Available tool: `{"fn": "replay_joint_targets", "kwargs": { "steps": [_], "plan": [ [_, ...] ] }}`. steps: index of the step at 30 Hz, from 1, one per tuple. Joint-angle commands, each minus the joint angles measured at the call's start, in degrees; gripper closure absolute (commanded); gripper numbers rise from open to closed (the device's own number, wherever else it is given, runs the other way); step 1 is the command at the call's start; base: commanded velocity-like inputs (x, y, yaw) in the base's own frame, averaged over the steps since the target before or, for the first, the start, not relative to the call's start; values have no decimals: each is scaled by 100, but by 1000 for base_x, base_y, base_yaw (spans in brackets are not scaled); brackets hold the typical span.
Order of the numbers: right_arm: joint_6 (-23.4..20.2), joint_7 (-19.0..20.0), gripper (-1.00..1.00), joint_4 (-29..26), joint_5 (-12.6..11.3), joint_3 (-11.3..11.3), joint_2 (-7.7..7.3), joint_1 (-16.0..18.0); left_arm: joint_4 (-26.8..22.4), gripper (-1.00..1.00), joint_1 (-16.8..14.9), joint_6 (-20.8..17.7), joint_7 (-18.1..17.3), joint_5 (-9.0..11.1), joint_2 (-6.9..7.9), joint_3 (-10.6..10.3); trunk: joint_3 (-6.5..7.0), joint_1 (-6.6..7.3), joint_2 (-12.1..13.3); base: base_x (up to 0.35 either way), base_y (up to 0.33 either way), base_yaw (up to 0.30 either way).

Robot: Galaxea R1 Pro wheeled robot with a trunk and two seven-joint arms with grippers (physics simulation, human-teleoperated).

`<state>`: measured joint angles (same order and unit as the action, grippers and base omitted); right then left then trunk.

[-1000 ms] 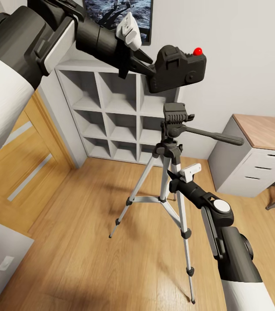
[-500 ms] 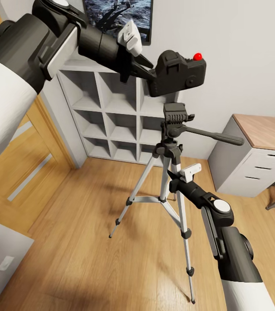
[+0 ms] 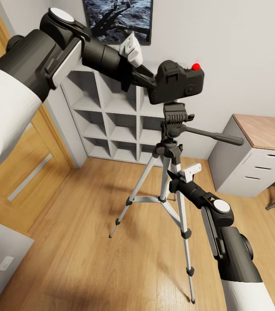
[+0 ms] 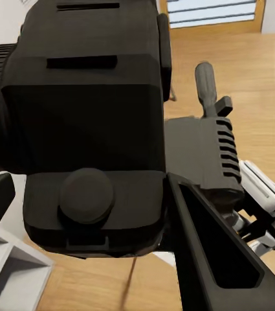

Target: Attach the digital camera to the camera tripod in the bedroom.

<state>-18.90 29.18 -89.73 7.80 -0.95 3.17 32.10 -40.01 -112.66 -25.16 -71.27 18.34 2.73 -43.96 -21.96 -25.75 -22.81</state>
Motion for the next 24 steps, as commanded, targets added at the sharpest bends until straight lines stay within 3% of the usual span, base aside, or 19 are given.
{"fn": "replay_joint_targets", "kwargs": {
  "steps": [1, 16, 24],
  "plan": [
    [-9, 35, 100, -10, 539, -11, 6, 7, -3, 100, 14, -42, -10, 54, 8, -28, -10, -4, -11, 0, 0, 0],
    [-9, 35, 100, -10, 538, -4, 2, 7, -191, 100, 112, -57, -17, 56, 31, 45, -10, -4, -11, 0, 0, 0],
    [-9, 35, 100, -10, 538, -2, 0, 6, -463, 100, 115, -143, -26, 63, 50, 215, -10, -4, -11, 0, 0, 0]
  ]
}}
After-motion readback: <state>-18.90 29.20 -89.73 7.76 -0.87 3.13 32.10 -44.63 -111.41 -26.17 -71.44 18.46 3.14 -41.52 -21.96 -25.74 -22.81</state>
